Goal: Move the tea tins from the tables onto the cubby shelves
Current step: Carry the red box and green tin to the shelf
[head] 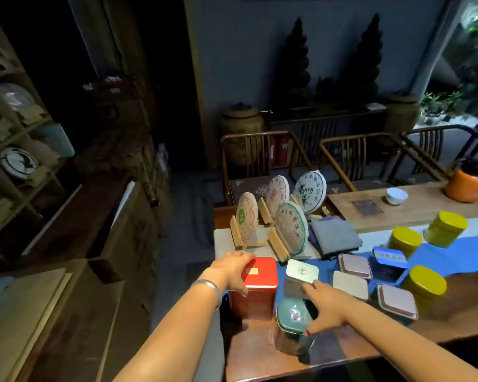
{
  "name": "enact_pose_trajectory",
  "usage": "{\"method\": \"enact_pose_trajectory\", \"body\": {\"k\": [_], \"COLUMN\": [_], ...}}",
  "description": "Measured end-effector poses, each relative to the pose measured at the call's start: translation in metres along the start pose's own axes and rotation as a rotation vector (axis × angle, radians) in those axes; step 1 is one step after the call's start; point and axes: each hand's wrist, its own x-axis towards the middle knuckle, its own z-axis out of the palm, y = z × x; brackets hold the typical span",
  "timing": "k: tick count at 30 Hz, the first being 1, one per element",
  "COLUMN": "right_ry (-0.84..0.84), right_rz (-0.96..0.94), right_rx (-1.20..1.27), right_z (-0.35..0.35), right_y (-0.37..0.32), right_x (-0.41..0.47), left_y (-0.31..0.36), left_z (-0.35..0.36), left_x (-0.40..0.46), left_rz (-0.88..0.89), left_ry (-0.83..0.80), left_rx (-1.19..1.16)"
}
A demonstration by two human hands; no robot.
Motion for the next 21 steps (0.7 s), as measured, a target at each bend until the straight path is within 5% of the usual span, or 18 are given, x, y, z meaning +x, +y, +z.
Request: {"method": "enact_pose_trajectory", "body": {"k": [21], "right_ry": [0.017], "right_rz": [-0.22], "right_rx": [0.211], "right_z": [0.037], "right_y": [0.01], "right_x": [0.029], "left_y": [-0.009], "left_z": [0.028], "left_x": [0.048], "left_rz": [-0.01], "left_ry": [-0.048], "left_rx": [0.111]}}
